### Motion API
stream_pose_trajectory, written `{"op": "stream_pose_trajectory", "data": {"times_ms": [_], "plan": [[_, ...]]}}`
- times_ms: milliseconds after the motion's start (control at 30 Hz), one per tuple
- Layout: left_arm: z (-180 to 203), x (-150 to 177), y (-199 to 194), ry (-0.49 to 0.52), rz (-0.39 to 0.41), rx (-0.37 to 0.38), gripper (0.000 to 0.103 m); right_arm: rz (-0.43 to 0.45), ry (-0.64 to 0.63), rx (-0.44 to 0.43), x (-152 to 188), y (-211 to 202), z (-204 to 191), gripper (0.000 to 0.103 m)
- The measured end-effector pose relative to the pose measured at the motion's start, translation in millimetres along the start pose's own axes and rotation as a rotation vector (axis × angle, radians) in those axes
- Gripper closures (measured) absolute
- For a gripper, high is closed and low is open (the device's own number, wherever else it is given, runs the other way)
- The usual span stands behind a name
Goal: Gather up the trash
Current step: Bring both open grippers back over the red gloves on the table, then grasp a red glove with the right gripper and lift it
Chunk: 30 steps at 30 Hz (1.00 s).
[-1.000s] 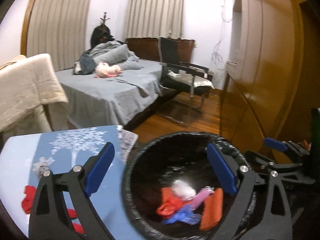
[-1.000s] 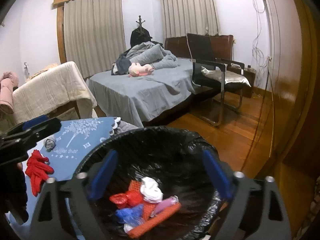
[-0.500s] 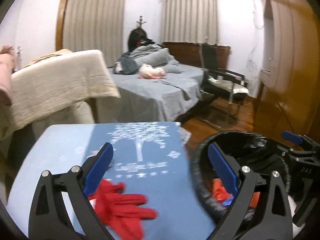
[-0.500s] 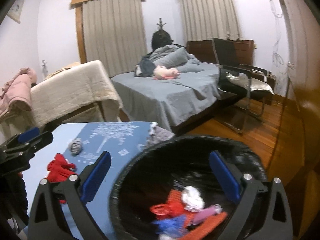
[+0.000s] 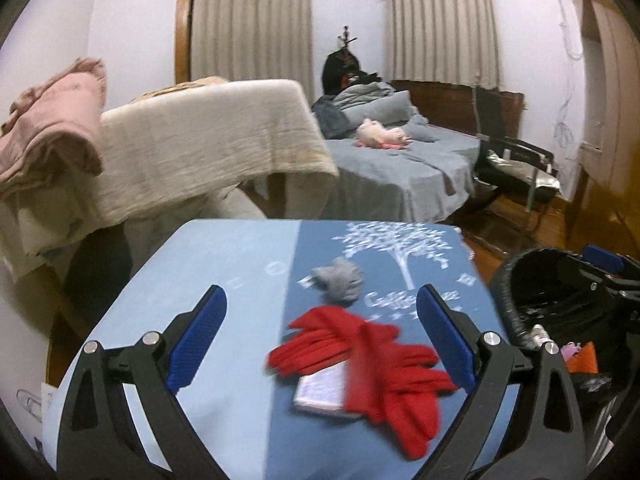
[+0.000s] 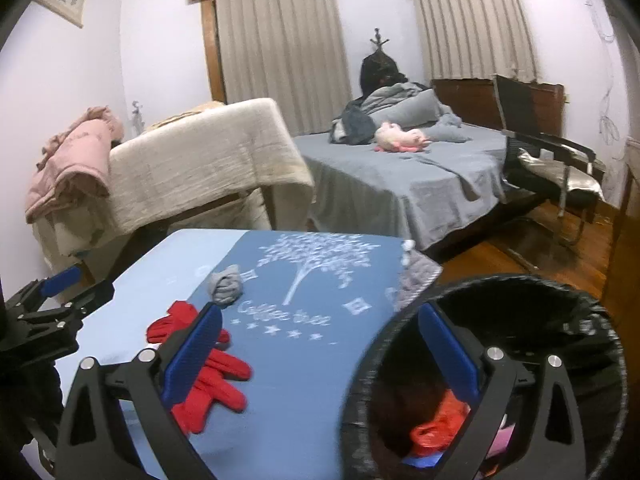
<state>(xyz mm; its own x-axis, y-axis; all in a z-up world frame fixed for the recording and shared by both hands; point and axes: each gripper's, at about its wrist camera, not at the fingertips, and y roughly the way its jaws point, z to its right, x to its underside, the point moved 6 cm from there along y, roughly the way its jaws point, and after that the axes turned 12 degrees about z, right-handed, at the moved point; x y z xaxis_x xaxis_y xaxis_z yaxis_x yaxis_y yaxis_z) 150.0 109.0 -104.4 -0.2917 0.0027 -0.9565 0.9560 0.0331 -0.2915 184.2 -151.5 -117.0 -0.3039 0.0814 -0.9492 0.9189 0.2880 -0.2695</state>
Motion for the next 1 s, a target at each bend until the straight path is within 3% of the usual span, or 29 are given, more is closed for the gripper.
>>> {"op": "stream_pose_trajectory", "data": {"times_ms": [367,667,1000], "plan": [[-51.8,26.7,7.4,-0.028,-0.041,-0.074,0.01,-0.092,-0.046,-0.103,39.0,35.7,-61.8,0.013],[-67.7,41.0,11.7,-0.041,-0.064,-0.093,0.01,-0.168,-0.078,-0.167,67.8,59.1,-97.3,0.029],[-72.8,49.7,18.4,-0.041,-0.082,-0.098,0.01,-0.243,-0.089,-0.195,88.4,79.0,-111.6,0.049]]}}
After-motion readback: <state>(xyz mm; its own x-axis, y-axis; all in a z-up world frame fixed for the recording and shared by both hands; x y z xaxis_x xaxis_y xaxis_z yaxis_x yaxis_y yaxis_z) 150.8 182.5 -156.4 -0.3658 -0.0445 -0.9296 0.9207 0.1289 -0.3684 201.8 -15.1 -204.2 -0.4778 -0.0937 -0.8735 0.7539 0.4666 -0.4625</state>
